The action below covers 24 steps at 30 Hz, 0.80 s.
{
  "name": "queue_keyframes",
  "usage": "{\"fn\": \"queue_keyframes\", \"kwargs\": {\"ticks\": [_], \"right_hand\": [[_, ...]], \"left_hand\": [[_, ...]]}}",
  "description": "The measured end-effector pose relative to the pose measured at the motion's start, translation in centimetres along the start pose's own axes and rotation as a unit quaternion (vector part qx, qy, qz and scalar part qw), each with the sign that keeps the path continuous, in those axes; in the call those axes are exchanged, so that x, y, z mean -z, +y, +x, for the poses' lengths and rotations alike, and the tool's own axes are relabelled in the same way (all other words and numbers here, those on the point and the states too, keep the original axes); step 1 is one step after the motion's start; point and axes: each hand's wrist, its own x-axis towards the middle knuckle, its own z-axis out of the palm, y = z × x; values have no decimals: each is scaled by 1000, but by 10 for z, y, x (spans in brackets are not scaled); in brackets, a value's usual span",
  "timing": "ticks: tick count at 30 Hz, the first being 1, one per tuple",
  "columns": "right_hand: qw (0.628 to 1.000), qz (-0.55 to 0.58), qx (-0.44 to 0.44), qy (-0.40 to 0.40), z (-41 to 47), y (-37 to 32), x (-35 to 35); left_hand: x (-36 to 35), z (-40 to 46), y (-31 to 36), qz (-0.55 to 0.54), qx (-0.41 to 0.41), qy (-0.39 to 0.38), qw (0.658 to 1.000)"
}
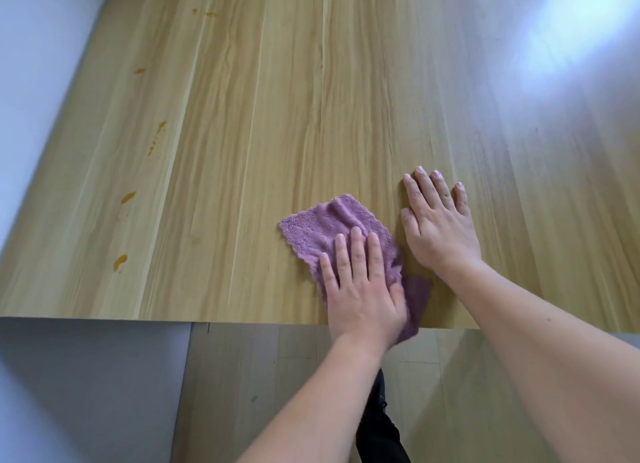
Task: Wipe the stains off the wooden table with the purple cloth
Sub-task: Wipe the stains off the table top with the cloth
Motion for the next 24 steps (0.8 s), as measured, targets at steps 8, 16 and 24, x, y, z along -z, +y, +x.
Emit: {"fn": "queue_keyframes", "kwargs": {"ticks": [8, 16, 24], "right_hand": [[1000, -7, 0, -26, -1, -3, 2], [1000, -8, 0, -19, 0, 0, 4], [1000, 9, -6, 3, 3, -1, 3]], "left_hand": [[23, 14, -142, 85, -76, -30, 993], [25, 52, -81, 66, 82, -22, 994], [14, 71, -25, 48, -56, -27, 997]]}}
